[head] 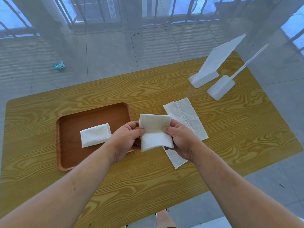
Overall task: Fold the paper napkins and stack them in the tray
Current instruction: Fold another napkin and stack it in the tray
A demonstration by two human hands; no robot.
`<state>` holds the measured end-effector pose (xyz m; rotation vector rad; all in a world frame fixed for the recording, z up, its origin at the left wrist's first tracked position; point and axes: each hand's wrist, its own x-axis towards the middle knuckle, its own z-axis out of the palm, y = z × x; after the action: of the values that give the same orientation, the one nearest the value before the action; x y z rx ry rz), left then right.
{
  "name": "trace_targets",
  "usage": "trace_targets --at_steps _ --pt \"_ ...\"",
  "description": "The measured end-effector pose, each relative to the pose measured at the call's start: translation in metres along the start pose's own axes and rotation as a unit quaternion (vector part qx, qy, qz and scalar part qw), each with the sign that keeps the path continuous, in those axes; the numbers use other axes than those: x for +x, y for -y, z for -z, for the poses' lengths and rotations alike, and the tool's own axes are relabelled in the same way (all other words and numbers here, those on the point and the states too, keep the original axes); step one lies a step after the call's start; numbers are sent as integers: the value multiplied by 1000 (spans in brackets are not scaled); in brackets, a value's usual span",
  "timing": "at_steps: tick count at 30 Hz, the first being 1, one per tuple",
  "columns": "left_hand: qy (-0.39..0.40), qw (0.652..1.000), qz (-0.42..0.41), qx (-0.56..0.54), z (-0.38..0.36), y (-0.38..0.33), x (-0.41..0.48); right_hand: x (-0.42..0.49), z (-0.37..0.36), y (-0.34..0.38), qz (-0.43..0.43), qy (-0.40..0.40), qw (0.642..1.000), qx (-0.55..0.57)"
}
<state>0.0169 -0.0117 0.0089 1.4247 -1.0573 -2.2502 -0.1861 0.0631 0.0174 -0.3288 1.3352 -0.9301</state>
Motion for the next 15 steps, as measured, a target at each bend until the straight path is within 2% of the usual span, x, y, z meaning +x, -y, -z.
trace_targets --at_steps 9,12,15 --pt "28 995 26 -89 9 0 0 2 0 -2 45 35 998 -16" --pt "12 999 15 -46 11 2 4 3 2 -4 42 33 998 -22" --pt "-17 999 -8 -48 13 6 8 4 3 -4 25 53 998 32"
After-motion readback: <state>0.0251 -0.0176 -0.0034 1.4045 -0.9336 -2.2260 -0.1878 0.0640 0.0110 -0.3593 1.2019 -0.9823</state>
